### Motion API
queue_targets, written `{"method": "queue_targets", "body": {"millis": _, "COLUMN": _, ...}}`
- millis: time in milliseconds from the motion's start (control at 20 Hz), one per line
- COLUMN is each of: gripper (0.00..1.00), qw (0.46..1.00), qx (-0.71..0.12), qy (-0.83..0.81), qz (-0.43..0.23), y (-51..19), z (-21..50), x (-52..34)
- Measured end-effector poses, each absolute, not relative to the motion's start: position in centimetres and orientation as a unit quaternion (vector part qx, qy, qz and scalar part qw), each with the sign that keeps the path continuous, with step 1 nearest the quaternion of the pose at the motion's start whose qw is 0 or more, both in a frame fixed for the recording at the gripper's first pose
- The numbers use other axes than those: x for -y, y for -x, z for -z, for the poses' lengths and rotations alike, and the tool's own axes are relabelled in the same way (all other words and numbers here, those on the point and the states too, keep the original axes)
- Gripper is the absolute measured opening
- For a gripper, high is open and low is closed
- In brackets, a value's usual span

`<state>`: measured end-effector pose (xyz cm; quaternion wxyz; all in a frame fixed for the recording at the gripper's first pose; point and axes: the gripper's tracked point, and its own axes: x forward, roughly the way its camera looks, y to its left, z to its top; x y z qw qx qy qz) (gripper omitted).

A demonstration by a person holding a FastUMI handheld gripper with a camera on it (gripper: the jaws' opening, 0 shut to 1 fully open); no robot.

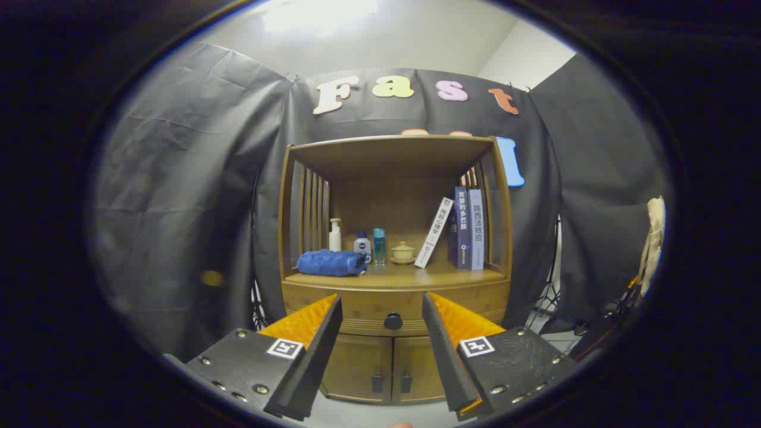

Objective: Pull open the drawer, take out the items inside it, and place them on the countertop above the cabinet.

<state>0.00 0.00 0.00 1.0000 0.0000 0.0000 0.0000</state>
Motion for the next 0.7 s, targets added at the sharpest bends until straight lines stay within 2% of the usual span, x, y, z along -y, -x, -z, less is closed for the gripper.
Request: {"method": "queue_targets", "body": {"millis": 700, "gripper": 0.81, "qw": 1.000, "qx": -0.021, "qy": -0.015, "qz": -0.008, "y": -1.0, "z": 1.4, "x": -0.3}}
